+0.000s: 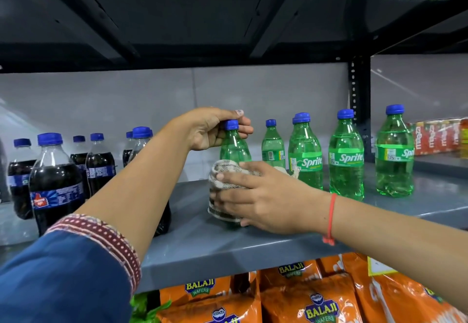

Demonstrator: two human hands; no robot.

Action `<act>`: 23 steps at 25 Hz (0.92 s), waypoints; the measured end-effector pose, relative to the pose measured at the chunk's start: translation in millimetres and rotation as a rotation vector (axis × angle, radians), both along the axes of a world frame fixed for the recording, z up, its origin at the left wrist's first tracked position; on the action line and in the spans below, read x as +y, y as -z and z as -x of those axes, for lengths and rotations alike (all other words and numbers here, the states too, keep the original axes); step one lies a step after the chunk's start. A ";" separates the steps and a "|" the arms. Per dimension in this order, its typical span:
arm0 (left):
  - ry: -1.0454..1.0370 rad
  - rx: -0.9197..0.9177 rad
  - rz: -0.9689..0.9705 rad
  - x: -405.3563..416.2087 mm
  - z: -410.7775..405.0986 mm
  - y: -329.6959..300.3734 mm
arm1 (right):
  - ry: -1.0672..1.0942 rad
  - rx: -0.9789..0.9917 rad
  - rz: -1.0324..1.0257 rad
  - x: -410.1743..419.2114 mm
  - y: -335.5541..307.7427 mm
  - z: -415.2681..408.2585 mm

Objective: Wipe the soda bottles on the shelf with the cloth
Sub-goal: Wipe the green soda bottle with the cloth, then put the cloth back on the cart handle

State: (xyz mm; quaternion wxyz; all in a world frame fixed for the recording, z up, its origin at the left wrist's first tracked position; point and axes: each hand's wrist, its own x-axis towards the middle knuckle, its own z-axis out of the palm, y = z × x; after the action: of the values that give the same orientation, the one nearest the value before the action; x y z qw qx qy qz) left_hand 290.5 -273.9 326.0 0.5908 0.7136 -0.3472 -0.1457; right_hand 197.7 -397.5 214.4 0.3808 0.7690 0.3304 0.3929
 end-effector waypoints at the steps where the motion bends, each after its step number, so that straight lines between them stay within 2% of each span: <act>1: -0.003 -0.001 -0.001 0.3 0.9 -0.1 | -0.015 0.043 -0.041 0.9 1.7 4.1; 4: -0.047 -0.023 0.023 0.0 8.5 -0.8 | -0.094 0.215 -0.166 5.1 3.3 18.2; 5: -0.109 -0.101 0.015 -1.8 13.0 -0.6 | -0.118 0.260 -0.208 7.6 2.9 25.6; 6: -0.220 -0.285 -0.024 -3.0 18.4 -0.5 | -0.145 0.284 -0.255 9.6 1.4 33.8; 8: -0.519 -0.841 -0.120 -2.7 36.7 0.8 | -0.211 0.326 -0.394 11.3 -2.2 50.8; 9: -0.598 -1.052 -0.081 0.6 52.2 2.8 | -0.245 0.357 -0.507 11.7 -3.6 59.1; 10: -0.613 -1.144 -0.013 8.5 69.6 5.0 | -0.293 0.391 -0.648 11.4 -4.6 67.6; 12: -0.492 -1.056 0.025 35.9 95.5 15.1 | -0.430 0.459 -0.952 9.2 -5.5 82.7; 14: -0.286 -0.824 -0.167 68.9 116.3 33.5 | -0.576 0.571 -1.231 8.8 -2.8 92.1; 16: -0.072 -0.625 -0.288 96.1 132.9 59.0 | -0.699 0.695 -1.389 13.4 4.0 94.0; 18: 0.023 -0.491 -0.184 106.2 148.9 84.2 | -0.732 0.775 -1.418 21.9 13.1 91.1; 20: -0.084 -0.443 -0.077 112.8 158.6 103.3 | -0.701 0.840 -1.381 33.7 19.6 89.0; 23: -0.244 -0.443 -0.118 127.3 179.3 119.8 | -0.556 0.909 -1.302 52.4 21.7 89.7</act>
State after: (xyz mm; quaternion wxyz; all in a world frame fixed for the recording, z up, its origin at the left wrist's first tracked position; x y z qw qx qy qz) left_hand 111.2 -146.6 206.3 0.4709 0.7979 -0.3703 0.0663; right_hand 108.0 -345.1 192.7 -0.4196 0.8091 0.3364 0.2368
